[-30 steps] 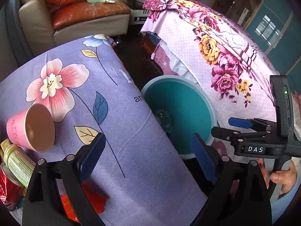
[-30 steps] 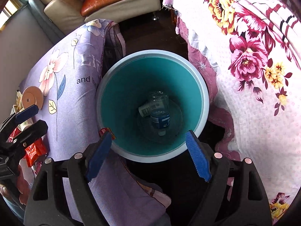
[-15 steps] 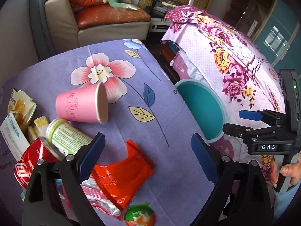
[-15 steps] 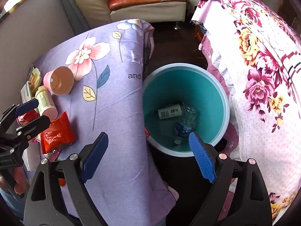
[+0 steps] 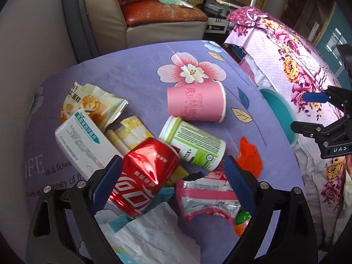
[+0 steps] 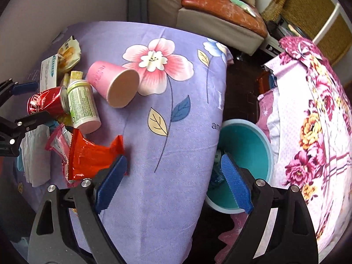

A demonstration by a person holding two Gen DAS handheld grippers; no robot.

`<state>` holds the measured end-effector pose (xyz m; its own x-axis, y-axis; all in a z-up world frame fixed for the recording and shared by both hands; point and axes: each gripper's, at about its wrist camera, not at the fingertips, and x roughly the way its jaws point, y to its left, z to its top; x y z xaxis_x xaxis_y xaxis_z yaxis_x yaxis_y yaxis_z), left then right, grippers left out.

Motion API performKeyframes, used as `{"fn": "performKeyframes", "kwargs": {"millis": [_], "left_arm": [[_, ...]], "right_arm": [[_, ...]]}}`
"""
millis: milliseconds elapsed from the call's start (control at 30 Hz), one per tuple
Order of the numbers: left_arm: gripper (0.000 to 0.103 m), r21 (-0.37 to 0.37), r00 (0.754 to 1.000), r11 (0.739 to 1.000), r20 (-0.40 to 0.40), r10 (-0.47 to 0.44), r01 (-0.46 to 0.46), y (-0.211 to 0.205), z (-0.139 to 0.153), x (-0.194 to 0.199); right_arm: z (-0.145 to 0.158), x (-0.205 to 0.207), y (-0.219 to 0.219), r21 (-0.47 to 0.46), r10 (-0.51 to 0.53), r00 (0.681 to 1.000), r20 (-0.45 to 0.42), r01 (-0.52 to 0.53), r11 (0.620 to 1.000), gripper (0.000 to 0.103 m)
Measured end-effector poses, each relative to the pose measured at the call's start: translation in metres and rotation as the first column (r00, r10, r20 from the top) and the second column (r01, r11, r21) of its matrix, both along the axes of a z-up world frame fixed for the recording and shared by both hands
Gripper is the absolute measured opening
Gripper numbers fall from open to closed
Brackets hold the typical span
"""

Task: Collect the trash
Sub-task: 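Grasp the pink paper cup with the right gripper while the left gripper grasps the red Coca-Cola can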

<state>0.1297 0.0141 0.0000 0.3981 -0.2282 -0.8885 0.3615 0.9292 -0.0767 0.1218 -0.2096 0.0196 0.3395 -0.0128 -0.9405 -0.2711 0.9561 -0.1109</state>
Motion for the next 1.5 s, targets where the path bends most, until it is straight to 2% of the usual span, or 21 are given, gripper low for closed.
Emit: {"fn": "performKeyframes", "kwargs": {"millis": [233, 467, 500, 533, 600, 833, 967, 1000, 1067, 1167, 1333, 1500], "left_arm": [[0.093, 0.061, 0.999, 0.998, -0.041, -0.026, 0.029, 0.025, -0.022, 0.009], [0.093, 0.064, 0.991, 0.992, -0.079, -0.107, 0.113, 0.027, -0.040, 0.015], [0.089, 0.054, 0.989, 0.991, -0.086, -0.119, 0.124, 0.026, -0.043, 0.016], [0.080, 0.044, 0.987, 0.990, -0.094, -0.132, 0.136, 0.025, -0.045, 0.016], [0.074, 0.028, 0.984, 0.989, -0.111, -0.143, 0.147, 0.025, -0.050, 0.018], [0.074, -0.027, 0.980, 0.988, -0.122, -0.156, 0.154, 0.030, -0.052, 0.027], [0.076, -0.005, 0.978, 0.985, -0.117, -0.173, 0.174, 0.024, -0.053, 0.031], [0.078, 0.001, 0.977, 0.984, -0.120, -0.175, 0.177, 0.022, -0.055, 0.032], [0.080, 0.017, 0.976, 0.983, -0.124, -0.177, 0.180, 0.016, -0.058, 0.036], [0.081, 0.015, 0.976, 0.984, -0.124, -0.177, 0.180, 0.010, -0.062, 0.040], [0.075, 0.025, 0.985, 0.988, -0.093, -0.149, 0.152, 0.006, -0.062, 0.035], [0.070, 0.000, 0.993, 0.996, -0.080, -0.085, 0.085, 0.016, -0.048, 0.030]], "right_arm": [[0.001, 0.034, 0.060, -0.077, 0.194, 0.981, -0.016, -0.195, 0.978, 0.084], [-0.008, 0.067, 0.106, -0.129, 0.351, 0.933, -0.083, -0.360, 0.924, 0.084], [-0.010, 0.071, 0.110, -0.127, 0.366, 0.926, -0.092, -0.375, 0.918, 0.084], [-0.012, 0.075, 0.115, -0.127, 0.381, 0.919, -0.099, -0.391, 0.911, 0.084], [-0.017, 0.083, 0.123, -0.129, 0.412, 0.904, -0.113, -0.424, 0.896, 0.084], [-0.044, 0.108, 0.145, -0.130, 0.493, 0.854, -0.169, -0.515, 0.848, 0.084], [-0.066, 0.118, 0.148, -0.126, 0.501, 0.839, -0.214, -0.532, 0.837, 0.083], [-0.071, 0.120, 0.147, -0.117, 0.497, 0.839, -0.223, -0.529, 0.840, 0.081], [-0.079, 0.120, 0.144, -0.101, 0.483, 0.842, -0.239, -0.516, 0.850, 0.068], [-0.080, 0.117, 0.136, -0.078, 0.461, 0.859, -0.222, -0.487, 0.870, 0.063], [-0.062, 0.112, 0.110, -0.012, 0.356, 0.921, -0.158, -0.363, 0.932, 0.059], [-0.049, 0.098, 0.086, 0.021, 0.280, 0.952, -0.127, -0.280, 0.960, 0.059]]}}
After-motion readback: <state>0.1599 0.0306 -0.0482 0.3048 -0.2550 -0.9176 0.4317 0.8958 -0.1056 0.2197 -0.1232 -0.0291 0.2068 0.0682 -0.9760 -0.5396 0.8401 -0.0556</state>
